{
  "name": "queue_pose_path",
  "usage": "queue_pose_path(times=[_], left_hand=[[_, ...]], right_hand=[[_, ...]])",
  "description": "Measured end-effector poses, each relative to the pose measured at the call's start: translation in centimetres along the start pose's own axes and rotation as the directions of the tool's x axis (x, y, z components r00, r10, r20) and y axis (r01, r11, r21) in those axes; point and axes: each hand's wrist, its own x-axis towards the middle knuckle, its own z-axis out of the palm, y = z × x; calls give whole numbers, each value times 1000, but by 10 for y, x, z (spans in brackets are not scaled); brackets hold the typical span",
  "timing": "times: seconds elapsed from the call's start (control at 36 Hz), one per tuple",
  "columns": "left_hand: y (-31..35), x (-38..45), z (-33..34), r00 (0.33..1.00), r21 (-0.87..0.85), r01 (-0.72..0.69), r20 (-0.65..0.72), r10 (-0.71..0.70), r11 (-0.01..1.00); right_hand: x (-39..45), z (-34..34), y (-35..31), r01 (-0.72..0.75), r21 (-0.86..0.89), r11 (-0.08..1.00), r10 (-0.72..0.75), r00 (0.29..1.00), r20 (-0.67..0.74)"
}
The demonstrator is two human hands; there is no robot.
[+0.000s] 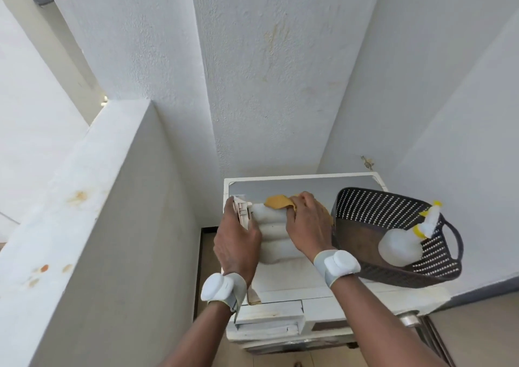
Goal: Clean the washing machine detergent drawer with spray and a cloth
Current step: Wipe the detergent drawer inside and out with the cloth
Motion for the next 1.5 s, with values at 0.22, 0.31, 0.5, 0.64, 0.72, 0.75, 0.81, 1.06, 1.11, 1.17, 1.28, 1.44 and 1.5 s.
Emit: queue_pose_path(times=[0.22, 0.31, 0.5, 0.64, 0.72, 0.75, 0.81, 1.06, 1.11, 1.17, 1.28, 1.44, 1.5], left_hand=[[-6, -5, -5, 999, -55, -26, -21, 25, 998], [-6, -8, -3, 999, -85, -47, -21, 45, 995], [-10, -15, 7, 996, -75, -72, -58, 68, 995], [-17, -16, 9, 993, 2, -101, -64, 101, 995], [-19, -14, 11, 991, 37, -110, -78, 113, 993], [-19, -15, 12, 990, 39, -117, -80, 120, 992], [-20, -14, 12, 987, 48, -134, -84, 138, 990], [-13, 8, 14, 993, 89, -85, -75, 92, 992], [-11, 19, 15, 996, 97, -75, -50, 80, 992], [-9, 28, 15, 997, 108, -73, -31, 77, 991], [-9, 29, 12, 994, 103, -110, -8, 112, 989], [-7, 41, 12, 994, 102, -105, 5, 105, 989], [-6, 43, 13, 995, 108, -103, 14, 102, 989]], right_hand=[[10, 13, -5, -21, 65, 998, 24, 999, -45], [8, 16, -13, -9, 106, 994, 20, 995, -101], [-14, 17, -56, 213, 317, 924, -203, 977, -65], [-11, 5, -31, 224, 217, 950, -210, 974, -89], [3, 2, -1, 4, 91, 996, 4, 996, -87], [6, 0, 6, -71, 62, 996, 74, 996, -55], [13, -2, 11, -190, -3, 982, 190, 982, 15], [-12, 38, -17, -10, 234, 972, 16, 1000, -24], [-27, 37, -40, 108, 366, 924, -117, 993, 5], [-37, 38, -57, 214, 432, 876, -245, 969, 16], [-41, 43, -49, 333, 311, 890, -340, 940, -33], [-43, 44, 5, 185, 129, 974, -171, 979, -114], [-42, 46, 7, 57, 101, 993, -45, 992, -118]])
